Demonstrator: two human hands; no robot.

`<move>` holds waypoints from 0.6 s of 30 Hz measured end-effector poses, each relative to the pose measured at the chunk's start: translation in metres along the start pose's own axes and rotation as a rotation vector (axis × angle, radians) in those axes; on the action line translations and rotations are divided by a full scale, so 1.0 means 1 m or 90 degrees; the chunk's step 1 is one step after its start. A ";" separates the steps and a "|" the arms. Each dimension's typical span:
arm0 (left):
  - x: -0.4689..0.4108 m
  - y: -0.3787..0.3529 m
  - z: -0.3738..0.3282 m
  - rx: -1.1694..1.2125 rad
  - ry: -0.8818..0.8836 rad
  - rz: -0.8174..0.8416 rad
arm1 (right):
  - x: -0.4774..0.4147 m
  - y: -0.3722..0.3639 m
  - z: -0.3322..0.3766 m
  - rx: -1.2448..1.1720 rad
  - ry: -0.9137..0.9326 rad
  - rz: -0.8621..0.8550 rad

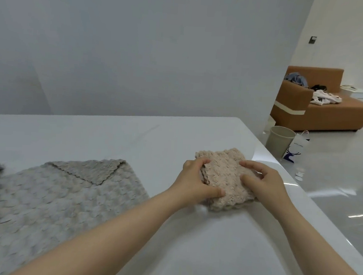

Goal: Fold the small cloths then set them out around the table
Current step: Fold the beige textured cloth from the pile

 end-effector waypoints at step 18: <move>-0.106 -0.054 -0.022 -0.105 0.000 0.011 | -0.028 0.035 -0.062 0.162 0.076 -0.126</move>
Point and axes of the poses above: each hand's wrist, its own x-axis away from the middle knuckle, its own y-axis out of the back of the hand, z = x × y, the point moved 5 cm from there along -x, towards the middle knuckle, and after that the axes turned 13 degrees about y, right-handed, at the moved point
